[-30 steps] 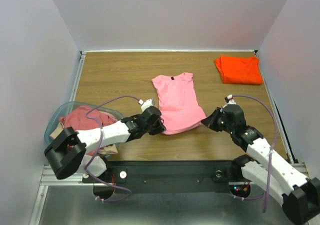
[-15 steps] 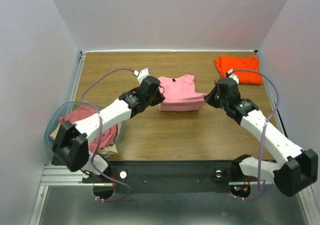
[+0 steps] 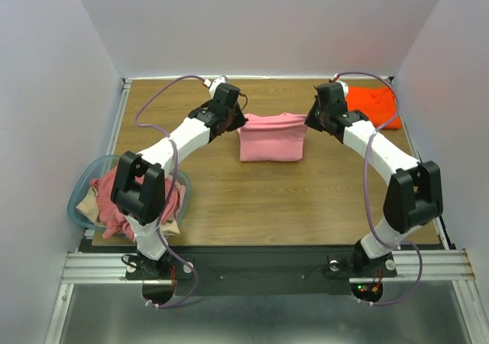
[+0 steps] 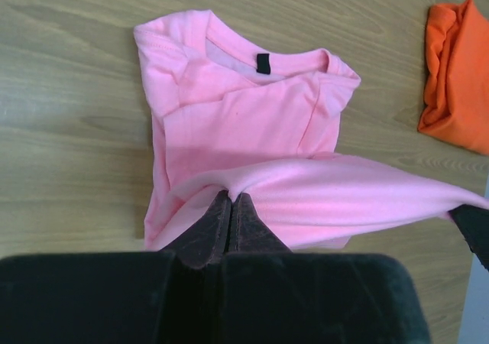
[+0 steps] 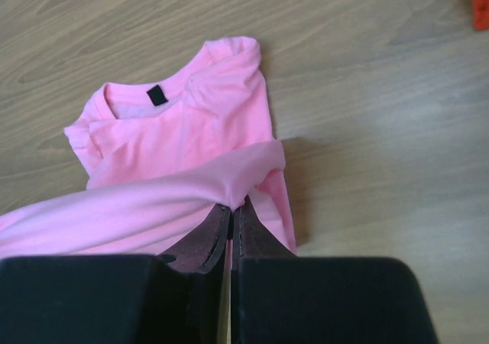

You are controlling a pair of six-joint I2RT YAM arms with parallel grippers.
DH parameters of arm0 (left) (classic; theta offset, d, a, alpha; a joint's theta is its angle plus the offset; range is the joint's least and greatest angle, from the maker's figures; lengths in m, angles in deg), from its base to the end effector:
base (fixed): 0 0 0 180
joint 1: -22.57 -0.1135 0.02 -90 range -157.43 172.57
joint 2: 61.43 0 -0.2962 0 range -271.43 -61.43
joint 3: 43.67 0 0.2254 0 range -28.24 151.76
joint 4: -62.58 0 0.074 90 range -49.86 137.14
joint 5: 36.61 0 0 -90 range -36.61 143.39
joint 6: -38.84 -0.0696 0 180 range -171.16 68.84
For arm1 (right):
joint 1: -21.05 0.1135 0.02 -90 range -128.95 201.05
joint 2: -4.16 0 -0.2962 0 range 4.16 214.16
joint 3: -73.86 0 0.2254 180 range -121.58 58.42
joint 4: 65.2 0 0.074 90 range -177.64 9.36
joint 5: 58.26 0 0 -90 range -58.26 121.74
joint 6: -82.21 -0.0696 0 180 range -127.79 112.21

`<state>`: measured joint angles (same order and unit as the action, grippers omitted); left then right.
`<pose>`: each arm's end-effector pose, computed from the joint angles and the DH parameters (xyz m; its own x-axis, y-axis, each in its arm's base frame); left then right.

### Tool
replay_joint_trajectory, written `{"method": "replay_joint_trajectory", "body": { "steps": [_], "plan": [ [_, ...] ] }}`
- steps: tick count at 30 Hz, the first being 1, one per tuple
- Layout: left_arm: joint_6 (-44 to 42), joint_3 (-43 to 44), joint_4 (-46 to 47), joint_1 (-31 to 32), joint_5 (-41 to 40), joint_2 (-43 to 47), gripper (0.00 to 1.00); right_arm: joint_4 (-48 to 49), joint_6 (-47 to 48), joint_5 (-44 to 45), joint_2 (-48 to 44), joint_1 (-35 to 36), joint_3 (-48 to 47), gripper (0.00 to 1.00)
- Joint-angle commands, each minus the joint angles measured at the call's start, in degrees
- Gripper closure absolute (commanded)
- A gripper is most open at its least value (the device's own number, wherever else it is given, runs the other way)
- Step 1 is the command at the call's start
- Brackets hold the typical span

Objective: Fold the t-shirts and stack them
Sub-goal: Fold the tshirt, then neatly place the folded tshirt to the corner

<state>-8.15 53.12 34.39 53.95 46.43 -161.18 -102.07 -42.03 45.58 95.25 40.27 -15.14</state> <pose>0.3610 -0.2103 0.3198 -0.6151 -0.4179 -0.6686 0.0120 0.8429 -0.5379 0.3463 0.1031 0.3124 -0.5719 0.3792 -0.7275 0.2150 0.9250 0.3132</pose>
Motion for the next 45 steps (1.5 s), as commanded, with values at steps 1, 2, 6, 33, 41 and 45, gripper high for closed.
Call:
{"method": "replay_joint_trajectory", "body": {
  "steps": [1,2,6,33,41,45],
  "plan": [
    [-3.45,5.20,-0.26,-2.28,0.37,-3.34,1.00,4.73,2.69,-5.49,5.05,-4.01,-6.41,1.00],
    [-3.54,5.99,-0.34,-2.89,0.37,-4.22,1.00,5.08,2.60,-6.54,6.28,-4.63,-7.20,1.00],
    [-3.80,11.09,-1.22,-4.74,0.28,-10.27,1.00,5.96,3.21,-12.25,13.66,-7.79,-12.12,1.00],
    [-2.22,-4.61,4.22,-7.82,3.27,-1.01,0.02,6.14,26.42,-30.03,29.23,-9.82,-18.29,0.03],
    [1.29,-23.69,7.83,-6.94,2.31,11.76,0.02,6.14,24.84,-26.51,31.25,-5.70,-15.83,0.25],
    [2.70,-28.71,7.83,-6.86,0.73,17.72,0.02,6.22,22.82,-21.33,31.17,-1.05,-13.81,0.35]
  ]
}}
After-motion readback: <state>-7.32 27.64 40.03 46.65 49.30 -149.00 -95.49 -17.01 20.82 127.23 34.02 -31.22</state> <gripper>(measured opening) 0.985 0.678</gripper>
